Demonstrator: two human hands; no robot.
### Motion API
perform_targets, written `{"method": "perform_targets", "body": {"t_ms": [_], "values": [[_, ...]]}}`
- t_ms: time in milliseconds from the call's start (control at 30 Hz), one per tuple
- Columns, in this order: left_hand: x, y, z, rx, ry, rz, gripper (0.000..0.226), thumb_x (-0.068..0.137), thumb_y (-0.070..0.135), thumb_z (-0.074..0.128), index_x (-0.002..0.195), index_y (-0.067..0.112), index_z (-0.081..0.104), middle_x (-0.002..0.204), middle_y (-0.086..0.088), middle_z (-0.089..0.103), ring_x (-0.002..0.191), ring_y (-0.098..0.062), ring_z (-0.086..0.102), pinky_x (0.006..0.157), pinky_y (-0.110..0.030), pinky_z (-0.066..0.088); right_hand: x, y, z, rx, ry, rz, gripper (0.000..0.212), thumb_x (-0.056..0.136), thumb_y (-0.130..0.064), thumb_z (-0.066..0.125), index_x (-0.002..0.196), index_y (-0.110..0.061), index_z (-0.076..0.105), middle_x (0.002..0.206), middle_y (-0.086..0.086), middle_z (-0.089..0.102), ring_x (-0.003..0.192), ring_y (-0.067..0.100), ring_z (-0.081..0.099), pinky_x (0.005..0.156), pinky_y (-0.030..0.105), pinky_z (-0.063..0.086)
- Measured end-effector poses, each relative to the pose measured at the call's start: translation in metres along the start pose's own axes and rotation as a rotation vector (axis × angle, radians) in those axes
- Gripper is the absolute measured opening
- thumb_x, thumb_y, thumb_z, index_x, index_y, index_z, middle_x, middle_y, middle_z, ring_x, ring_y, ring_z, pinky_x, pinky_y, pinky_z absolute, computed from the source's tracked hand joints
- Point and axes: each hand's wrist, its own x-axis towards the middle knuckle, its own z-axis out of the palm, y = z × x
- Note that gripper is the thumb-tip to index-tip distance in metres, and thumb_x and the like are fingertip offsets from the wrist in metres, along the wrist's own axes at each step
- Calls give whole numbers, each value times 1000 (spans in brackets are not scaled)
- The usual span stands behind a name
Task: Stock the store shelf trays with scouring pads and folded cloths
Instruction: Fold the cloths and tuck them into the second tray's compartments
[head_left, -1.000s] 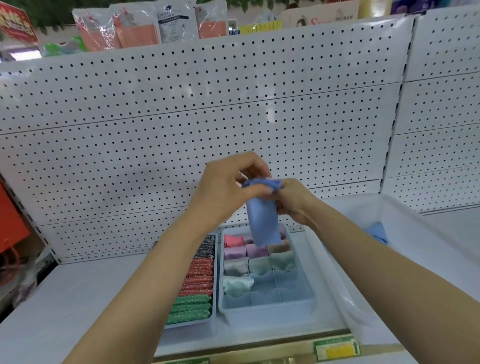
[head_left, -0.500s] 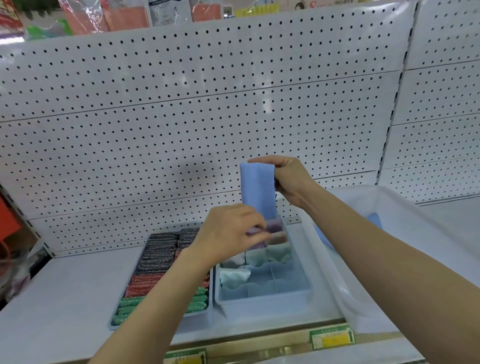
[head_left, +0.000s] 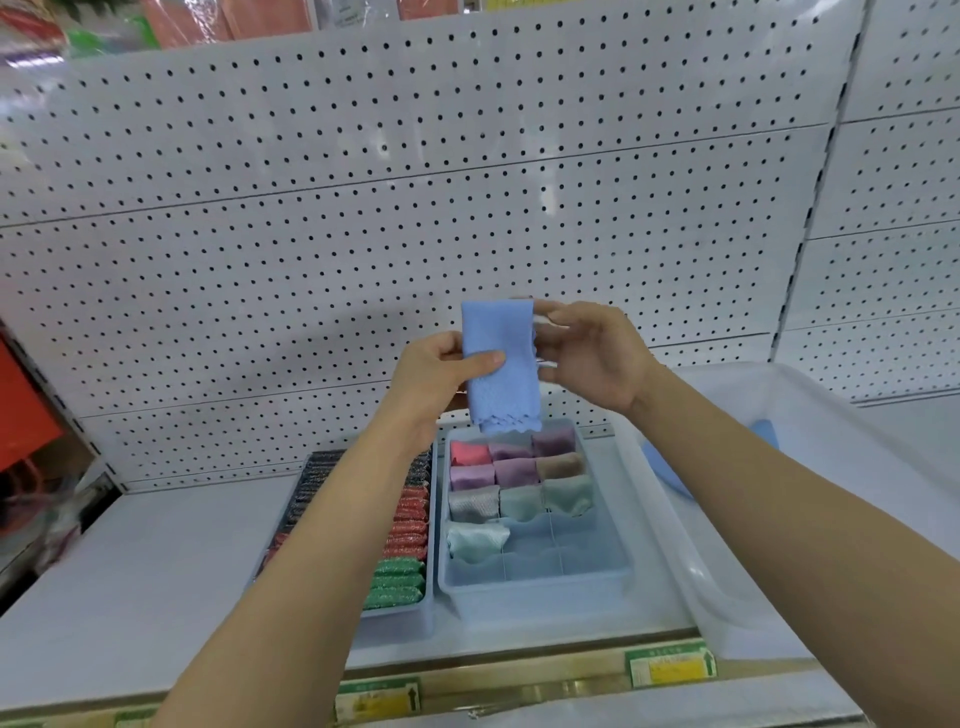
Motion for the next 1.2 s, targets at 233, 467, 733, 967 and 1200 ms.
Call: {"method": "perform_targets", "body": {"t_ms": [233,467,733,967,1200], "values": [[-3,-11,2,47,-40,-27,33,84,22,74,113,10,62,111,-9,69,98,-24,69,79,-42,60,3,33,-3,-311,199,10,29,82,4,66,111,0,63,94,12,71,85,24,69,67,29,59],[-8,-21,-6,1,-68,33,25,86,-11,57,88,10,70,97,1,71,85,-18,68,60,-28,55,-1,36,-9,-352,172,-65,31,81,16,50,96,-2,70,95,12,72,88,24,66,83,33,55],[-15,-72,5,287,-11,222,39,86,-12,52,81,16,78,107,2,68,99,-10,64,71,-19,54,-10,69,-30,-652,34,229,35,75,-13,77,109,-11,69,102,6,70,94,23,66,77,31,54],[-12,-110,1,665,-216,83,50,76,22,79,121,34,62,105,19,65,93,1,62,78,-12,48,-12,111,-39,-979,138,199,19,69,-9,79,84,-14,68,77,0,60,70,15,52,66,27,43],[-15,-158,-6,968,-332,74,27,67,17,72,92,25,64,85,8,65,80,-17,60,68,-31,49,-10,156,-52,-1605,84,204,21,67,-12,65,74,-26,52,74,-1,58,74,23,55,69,35,43]]}}
